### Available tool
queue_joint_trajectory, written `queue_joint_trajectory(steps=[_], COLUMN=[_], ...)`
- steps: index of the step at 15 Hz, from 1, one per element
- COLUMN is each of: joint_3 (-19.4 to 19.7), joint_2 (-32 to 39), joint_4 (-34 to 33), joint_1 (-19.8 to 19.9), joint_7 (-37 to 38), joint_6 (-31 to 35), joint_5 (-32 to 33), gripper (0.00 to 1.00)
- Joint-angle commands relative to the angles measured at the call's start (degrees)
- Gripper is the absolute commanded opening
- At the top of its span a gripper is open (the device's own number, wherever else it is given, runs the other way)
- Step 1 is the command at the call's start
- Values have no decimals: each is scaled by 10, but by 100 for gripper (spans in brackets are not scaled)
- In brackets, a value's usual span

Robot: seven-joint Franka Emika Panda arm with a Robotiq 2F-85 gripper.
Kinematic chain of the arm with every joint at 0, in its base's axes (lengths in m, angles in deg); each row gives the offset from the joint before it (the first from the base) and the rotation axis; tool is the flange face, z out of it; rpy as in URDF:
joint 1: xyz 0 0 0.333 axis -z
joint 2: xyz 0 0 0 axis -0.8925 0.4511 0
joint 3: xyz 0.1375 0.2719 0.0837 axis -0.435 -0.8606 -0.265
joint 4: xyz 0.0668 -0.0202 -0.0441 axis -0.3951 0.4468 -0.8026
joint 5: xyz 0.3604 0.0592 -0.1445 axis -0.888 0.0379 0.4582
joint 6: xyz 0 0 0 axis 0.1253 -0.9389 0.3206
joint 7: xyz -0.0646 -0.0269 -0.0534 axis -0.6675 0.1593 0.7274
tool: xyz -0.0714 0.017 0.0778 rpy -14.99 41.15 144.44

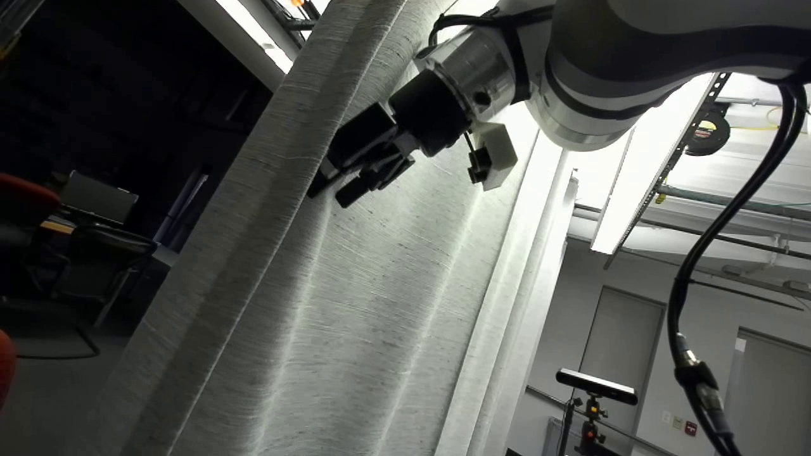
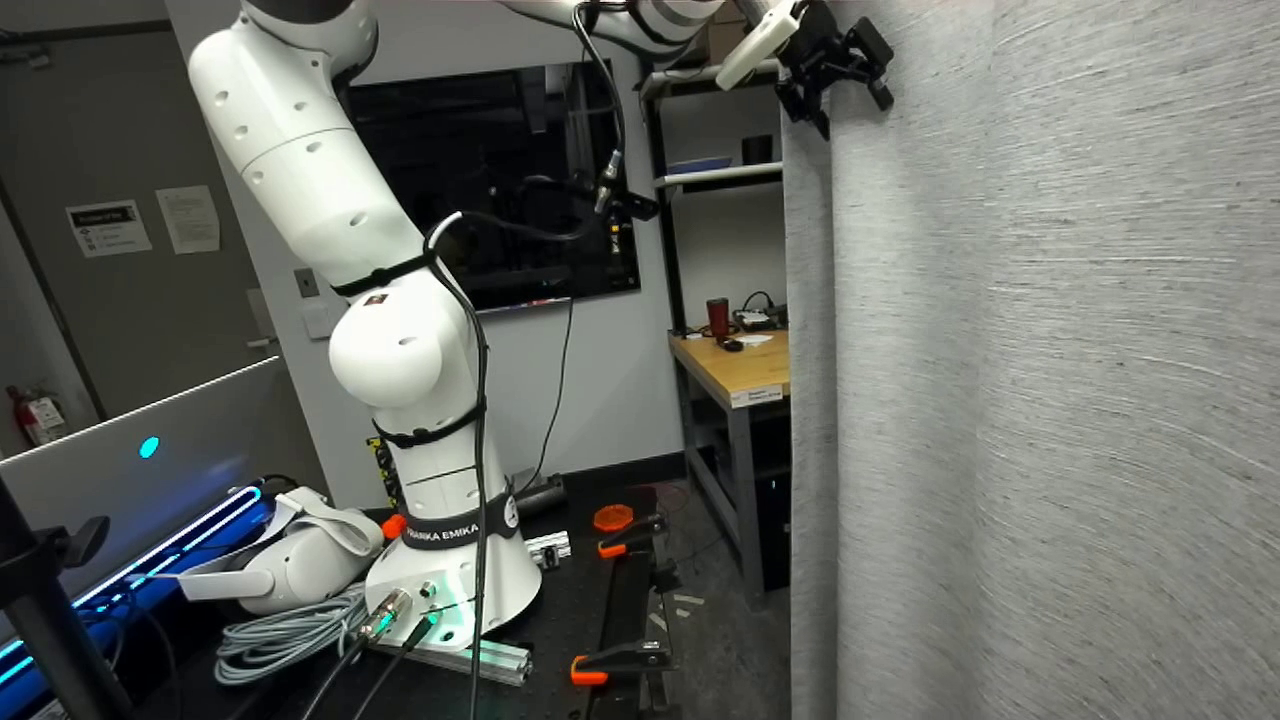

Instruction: Move the curtain to the right

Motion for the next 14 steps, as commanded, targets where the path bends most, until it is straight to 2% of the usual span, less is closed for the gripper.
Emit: queue_joint_trajectory(steps=[1,5,8,9,10,14], joint_3=[-9,-23,-32,-34,-36,-42], joint_2=[-17,-32,-42,-44,-46,-56], joint_4=[20,37,51,56,60,78], joint_1=[4,18,33,39,43,66], joint_7=[47,100,125,132,135,143], joint_6=[108,222,283,298,311,345], joint_5=[-4,14,29,32,34,34], gripper=[100,100,100,90,74,42])
